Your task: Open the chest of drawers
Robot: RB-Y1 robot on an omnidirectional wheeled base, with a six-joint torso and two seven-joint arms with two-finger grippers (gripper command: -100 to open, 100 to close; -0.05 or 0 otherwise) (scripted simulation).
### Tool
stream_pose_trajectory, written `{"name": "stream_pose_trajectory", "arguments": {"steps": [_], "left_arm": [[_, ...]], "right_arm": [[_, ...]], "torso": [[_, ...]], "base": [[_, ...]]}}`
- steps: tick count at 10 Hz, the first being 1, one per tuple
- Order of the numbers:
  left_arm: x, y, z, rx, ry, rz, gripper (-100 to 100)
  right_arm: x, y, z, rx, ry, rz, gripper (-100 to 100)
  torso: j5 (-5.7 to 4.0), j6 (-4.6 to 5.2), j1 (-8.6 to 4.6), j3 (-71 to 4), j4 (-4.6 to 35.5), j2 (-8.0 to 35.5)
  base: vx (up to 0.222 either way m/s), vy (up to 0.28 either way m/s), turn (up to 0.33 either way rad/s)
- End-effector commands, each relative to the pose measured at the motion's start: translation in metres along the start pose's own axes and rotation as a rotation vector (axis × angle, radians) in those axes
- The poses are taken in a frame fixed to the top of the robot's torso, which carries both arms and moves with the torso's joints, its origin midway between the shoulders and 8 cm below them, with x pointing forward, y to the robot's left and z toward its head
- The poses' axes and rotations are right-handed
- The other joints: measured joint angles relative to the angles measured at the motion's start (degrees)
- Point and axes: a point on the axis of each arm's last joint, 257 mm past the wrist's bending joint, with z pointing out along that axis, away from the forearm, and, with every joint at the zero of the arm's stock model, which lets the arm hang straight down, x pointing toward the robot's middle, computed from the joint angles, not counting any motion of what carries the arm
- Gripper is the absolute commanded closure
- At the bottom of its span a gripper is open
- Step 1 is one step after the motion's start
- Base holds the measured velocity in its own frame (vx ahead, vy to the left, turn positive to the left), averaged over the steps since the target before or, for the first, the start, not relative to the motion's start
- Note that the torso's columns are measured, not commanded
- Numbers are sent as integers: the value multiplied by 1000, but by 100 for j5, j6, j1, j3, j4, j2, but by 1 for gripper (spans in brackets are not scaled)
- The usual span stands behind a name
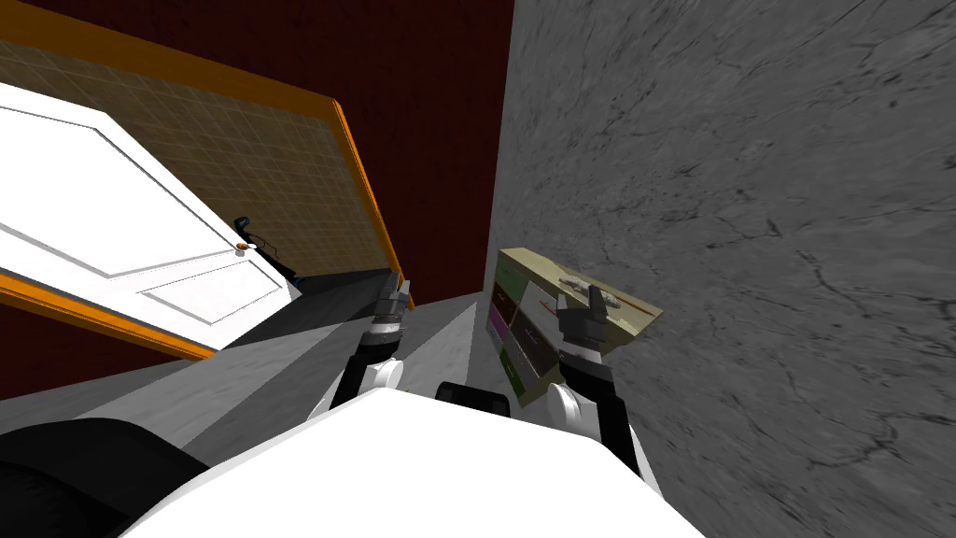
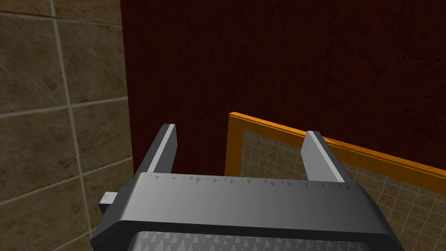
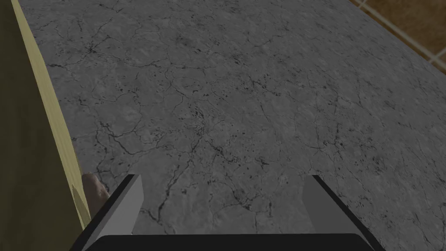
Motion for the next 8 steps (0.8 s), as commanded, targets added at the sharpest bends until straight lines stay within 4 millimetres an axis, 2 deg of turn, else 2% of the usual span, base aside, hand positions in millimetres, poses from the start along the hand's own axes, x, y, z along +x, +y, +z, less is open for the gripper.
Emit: {"name": "stream_pose_trajectory", "arguments": {"steps": [1,8], "left_arm": [[0,0,0,0,0,0,0],[0,0,0,0,0,0,0]], "right_arm": [[0,0,0,0,0,0,0],[0,0,0,0,0,0,0]], "torso": [[0,0,0,-467,235,232],[0,0,0,-6227,3114,3116]], "base": [[0,0,0],[0,0,0]]}}
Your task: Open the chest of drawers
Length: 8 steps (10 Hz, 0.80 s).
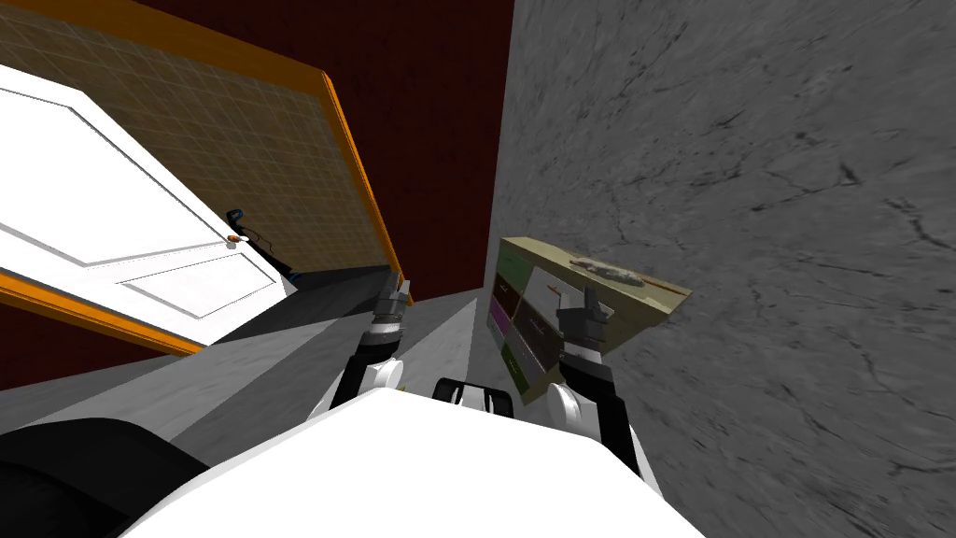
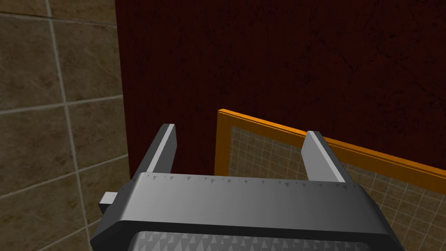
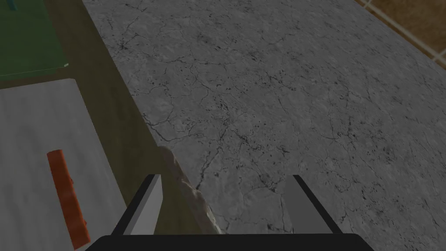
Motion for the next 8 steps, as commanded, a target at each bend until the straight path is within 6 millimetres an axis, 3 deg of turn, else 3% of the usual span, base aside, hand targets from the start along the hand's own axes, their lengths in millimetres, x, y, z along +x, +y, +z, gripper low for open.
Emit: {"name": "stream_pose_trajectory", "arguments": {"steps": [1,2,4,8], "left_arm": [[0,0,0,0,0,0,0],[0,0,0,0,0,0,0],[0,0,0,-1,0,0,0],[0,0,0,-1,0,0,0]], "right_arm": [[0,0,0,0,0,0,0],[4,-6,-1,18,41,-38,-100],[7,-20,-4,52,94,-105,-100],[3,-60,-12,144,188,-295,-100]], "torso": [[0,0,0,-846,423,423],[0,0,0,-1692,846,846],[3,0,9,-2202,1089,1086],[0,0,-1,-2232,1113,1109]], "base": [[0,0,0],[17,17,-1],[27,51,-4],[61,89,-5]]}}
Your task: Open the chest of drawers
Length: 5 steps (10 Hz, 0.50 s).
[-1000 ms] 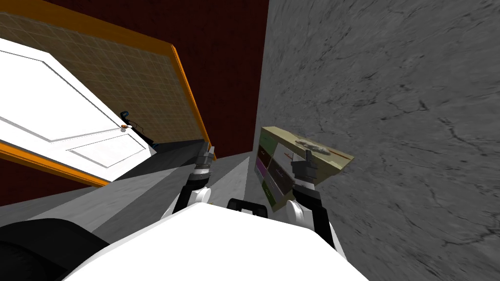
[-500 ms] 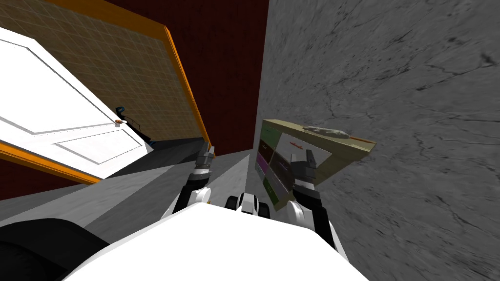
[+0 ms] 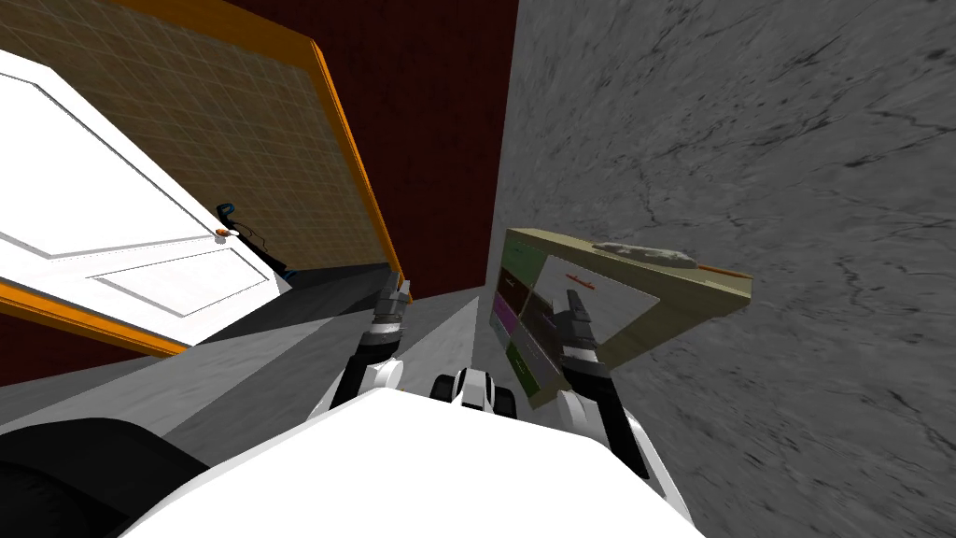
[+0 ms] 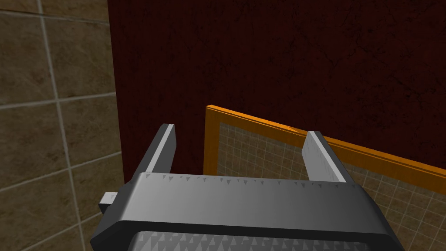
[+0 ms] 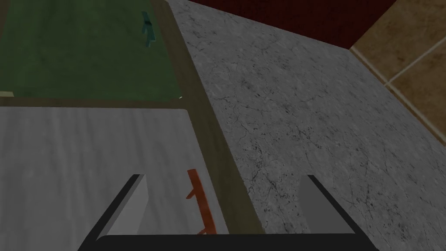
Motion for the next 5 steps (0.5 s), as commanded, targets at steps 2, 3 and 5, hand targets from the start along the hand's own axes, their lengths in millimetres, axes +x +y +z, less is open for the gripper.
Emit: {"name": "stream_pose_trajectory", "arguments": {"steps": [2,3,5], "left_arm": [[0,0,0,0,0,0,0],[0,0,0,0,0,0,0],[0,0,0,0,0,0,0]], "right_arm": [[-2,-44,-6,104,67,-193,-100],[-5,-58,-8,135,82,-252,-100],[-13,-86,-13,200,112,-377,-100]], "torso": [[4,0,13,-2,-1,-2],[3,0,9,-1,0,-2],[-3,0,-10,5,2,8]], "base": [[94,140,-9],[100,145,-8],[96,112,14]]}}
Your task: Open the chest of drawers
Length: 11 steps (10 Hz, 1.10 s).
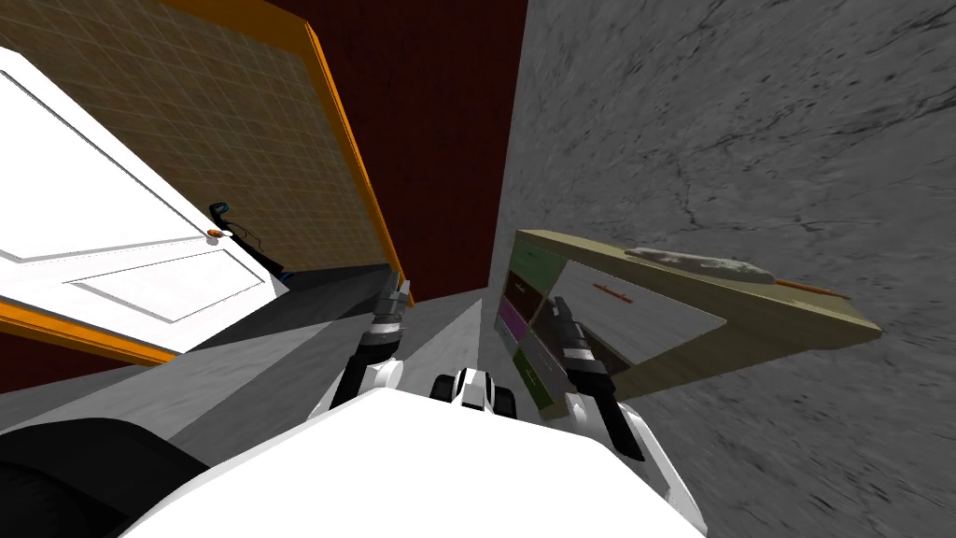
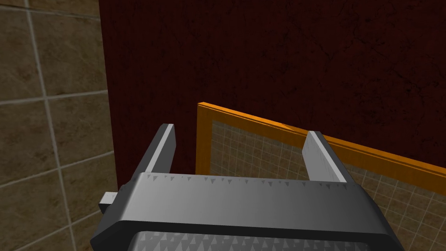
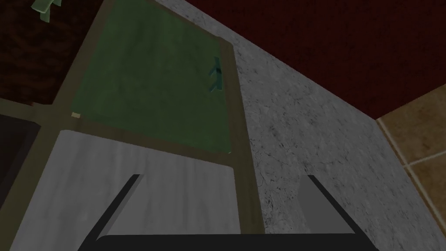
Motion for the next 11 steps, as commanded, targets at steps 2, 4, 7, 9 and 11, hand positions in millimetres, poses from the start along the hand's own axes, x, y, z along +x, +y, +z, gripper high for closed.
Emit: {"name": "stream_pose_trajectory", "arguments": {"steps": [2,4,7,9,11], "left_arm": [[0,0,0,0,0,0,0],[0,0,0,0,0,0,0],[0,0,0,0,0,0,0],[0,0,0,0,0,0,0],[0,0,0,0,0,0,0]], "right_arm": [[-1,-57,-5,125,54,-237,-100],[-8,-90,-10,199,85,-375,-100],[-25,-143,-22,319,137,-589,-100],[-42,-179,-33,403,176,-738,-100],[-64,-212,-45,486,216,-883,-100]], "torso": [[6,1,25,-2,-1,-3],[7,1,22,-4,-2,-5],[0,1,0,-8,-3,-11],[2,3,6,0,1,0],[5,0,19,-4,-1,-6]], "base": [[100,194,-22],[119,206,-19],[146,187,-5],[146,172,-16],[139,200,-12]]}}
